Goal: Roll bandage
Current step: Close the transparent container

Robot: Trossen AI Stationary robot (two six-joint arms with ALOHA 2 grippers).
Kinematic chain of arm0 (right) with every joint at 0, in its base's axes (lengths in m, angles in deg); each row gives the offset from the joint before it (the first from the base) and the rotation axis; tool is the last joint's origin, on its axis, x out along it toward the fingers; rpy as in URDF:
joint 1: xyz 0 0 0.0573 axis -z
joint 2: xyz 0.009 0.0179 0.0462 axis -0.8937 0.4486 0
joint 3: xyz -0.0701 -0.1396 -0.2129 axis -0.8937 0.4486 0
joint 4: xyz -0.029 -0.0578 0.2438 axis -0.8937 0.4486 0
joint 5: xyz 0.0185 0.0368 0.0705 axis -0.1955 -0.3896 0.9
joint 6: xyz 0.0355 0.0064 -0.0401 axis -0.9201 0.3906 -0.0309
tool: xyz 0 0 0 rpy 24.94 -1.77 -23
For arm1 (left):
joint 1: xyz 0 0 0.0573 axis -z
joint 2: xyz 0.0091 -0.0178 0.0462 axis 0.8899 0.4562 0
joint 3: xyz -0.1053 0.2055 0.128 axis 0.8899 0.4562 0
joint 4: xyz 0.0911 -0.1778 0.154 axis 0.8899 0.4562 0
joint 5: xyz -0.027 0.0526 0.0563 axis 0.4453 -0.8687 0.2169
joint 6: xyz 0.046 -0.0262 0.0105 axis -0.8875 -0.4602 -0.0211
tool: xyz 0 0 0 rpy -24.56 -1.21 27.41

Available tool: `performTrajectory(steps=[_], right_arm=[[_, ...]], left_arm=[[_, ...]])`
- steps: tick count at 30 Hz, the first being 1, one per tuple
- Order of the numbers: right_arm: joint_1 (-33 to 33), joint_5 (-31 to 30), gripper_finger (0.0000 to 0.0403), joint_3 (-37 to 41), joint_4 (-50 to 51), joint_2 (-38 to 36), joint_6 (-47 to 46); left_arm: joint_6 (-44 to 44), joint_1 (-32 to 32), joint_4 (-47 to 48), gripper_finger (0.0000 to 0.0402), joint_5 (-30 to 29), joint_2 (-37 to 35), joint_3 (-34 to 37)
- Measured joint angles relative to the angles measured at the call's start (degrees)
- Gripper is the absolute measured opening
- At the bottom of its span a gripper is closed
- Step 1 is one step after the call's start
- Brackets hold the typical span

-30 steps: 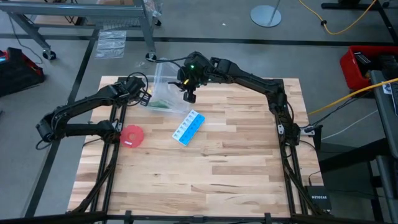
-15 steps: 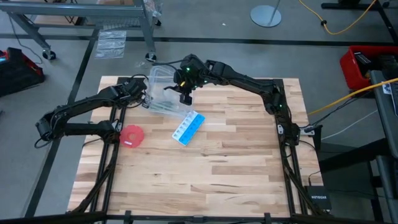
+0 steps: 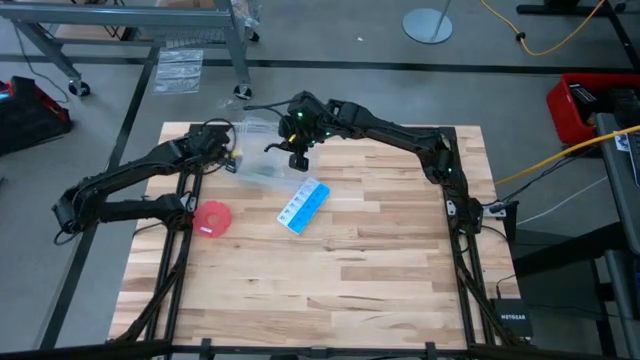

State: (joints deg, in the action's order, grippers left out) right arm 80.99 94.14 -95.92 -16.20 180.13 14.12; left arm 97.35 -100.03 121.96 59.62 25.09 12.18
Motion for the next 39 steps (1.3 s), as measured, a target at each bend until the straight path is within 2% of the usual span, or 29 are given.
performTrajectory(steps=[11, 20, 29, 39], right_arm=[[0.00, -0.10, 0.0002, 0.22, -0.31, -0.02, 0.30], [0.00, -0.28, 0.0007, 0.23, -1.83, -0.04, 0.31], [0.35, -12.25, 0.0009, -1.40, 7.63, -2.58, 0.55], [2.02, -21.10, 0.0004, -1.67, 27.97, -7.50, -3.07]], left_arm=[[0.30, -0.02, 1.72, 0.0000, -2.34, -8.02, -0.02], [0.35, -0.04, 3.30, 0.0000, -2.38, -9.03, -0.02], [0.91, -0.04, 4.27, 0.0000, -5.54, -9.03, -0.11], [2.43, -3.89, 4.31, 0.0000, -7.50, -9.01, -0.11]])
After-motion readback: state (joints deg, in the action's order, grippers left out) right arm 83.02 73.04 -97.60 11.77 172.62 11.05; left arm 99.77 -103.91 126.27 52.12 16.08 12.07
